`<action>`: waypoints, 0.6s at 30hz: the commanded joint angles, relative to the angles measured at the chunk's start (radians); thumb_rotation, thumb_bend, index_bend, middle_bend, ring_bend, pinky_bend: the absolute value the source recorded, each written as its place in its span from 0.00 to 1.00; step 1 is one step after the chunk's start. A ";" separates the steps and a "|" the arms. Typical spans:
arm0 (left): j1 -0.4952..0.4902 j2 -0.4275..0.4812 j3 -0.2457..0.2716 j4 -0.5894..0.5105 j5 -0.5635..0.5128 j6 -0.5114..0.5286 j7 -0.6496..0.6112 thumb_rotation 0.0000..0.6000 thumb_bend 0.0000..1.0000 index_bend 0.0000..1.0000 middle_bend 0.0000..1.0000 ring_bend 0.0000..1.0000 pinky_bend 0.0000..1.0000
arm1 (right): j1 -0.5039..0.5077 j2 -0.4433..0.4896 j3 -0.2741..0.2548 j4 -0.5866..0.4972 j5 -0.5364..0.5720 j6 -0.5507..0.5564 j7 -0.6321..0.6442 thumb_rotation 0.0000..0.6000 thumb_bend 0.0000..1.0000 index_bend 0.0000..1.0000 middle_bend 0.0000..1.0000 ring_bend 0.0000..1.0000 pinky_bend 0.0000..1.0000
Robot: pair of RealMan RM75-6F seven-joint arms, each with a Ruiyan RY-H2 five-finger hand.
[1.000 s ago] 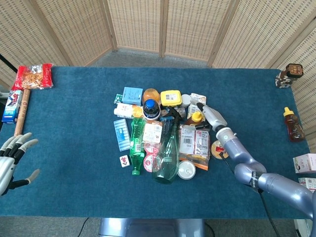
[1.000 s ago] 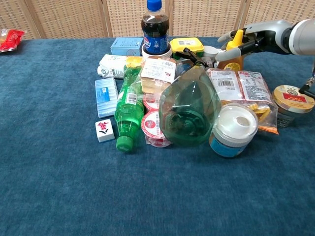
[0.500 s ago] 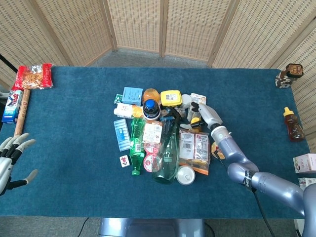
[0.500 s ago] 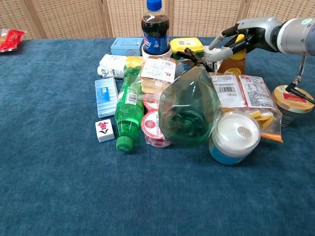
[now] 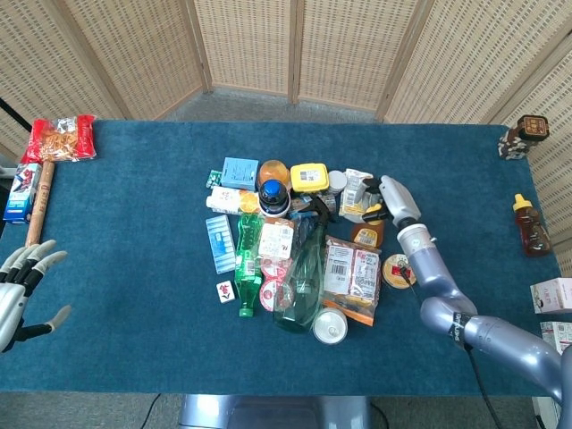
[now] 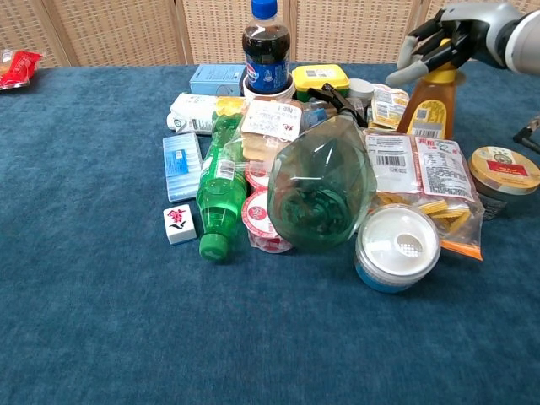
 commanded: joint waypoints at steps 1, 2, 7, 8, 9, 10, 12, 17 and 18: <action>0.000 -0.001 0.000 0.001 -0.001 0.000 -0.001 1.00 0.35 0.15 0.07 0.00 0.00 | -0.006 0.014 0.008 -0.011 -0.004 0.009 0.002 1.00 0.03 0.60 1.00 1.00 0.88; 0.000 -0.002 0.000 0.002 0.000 -0.001 -0.002 1.00 0.35 0.15 0.07 0.00 0.00 | -0.008 0.020 0.012 -0.016 -0.004 0.012 0.002 1.00 0.03 0.60 1.00 1.00 0.88; 0.001 -0.006 0.001 0.007 -0.002 -0.003 -0.001 1.00 0.35 0.15 0.07 0.00 0.00 | -0.017 0.041 0.030 -0.043 -0.004 0.034 0.008 1.00 0.03 0.60 1.00 1.00 0.89; 0.001 -0.007 0.002 0.008 -0.001 -0.004 -0.001 1.00 0.35 0.15 0.07 0.00 0.00 | -0.019 0.047 0.035 -0.052 -0.005 0.039 0.010 1.00 0.03 0.60 1.00 1.00 0.89; 0.001 -0.008 0.003 0.008 0.000 -0.005 -0.001 1.00 0.35 0.15 0.07 0.00 0.00 | -0.021 0.053 0.039 -0.059 -0.006 0.044 0.011 1.00 0.03 0.59 1.00 1.00 0.89; 0.000 -0.009 0.004 0.009 0.000 -0.006 -0.001 1.00 0.35 0.15 0.07 0.00 0.00 | -0.022 0.058 0.043 -0.067 -0.006 0.048 0.011 1.00 0.03 0.59 1.00 1.00 0.89; 0.000 -0.012 0.006 0.010 0.000 -0.009 -0.002 1.00 0.35 0.15 0.07 0.00 0.00 | -0.025 0.071 0.053 -0.086 -0.006 0.060 0.011 1.00 0.03 0.60 1.00 1.00 0.89; 0.000 -0.015 0.006 0.014 0.001 -0.010 -0.004 1.00 0.35 0.15 0.07 0.00 0.00 | -0.035 0.111 0.082 -0.147 -0.005 0.098 0.009 1.00 0.03 0.59 1.00 1.00 0.89; 0.000 -0.015 0.006 0.014 0.001 -0.010 -0.004 1.00 0.35 0.15 0.07 0.00 0.00 | -0.037 0.118 0.087 -0.158 -0.005 0.104 0.009 1.00 0.03 0.59 1.00 1.00 0.89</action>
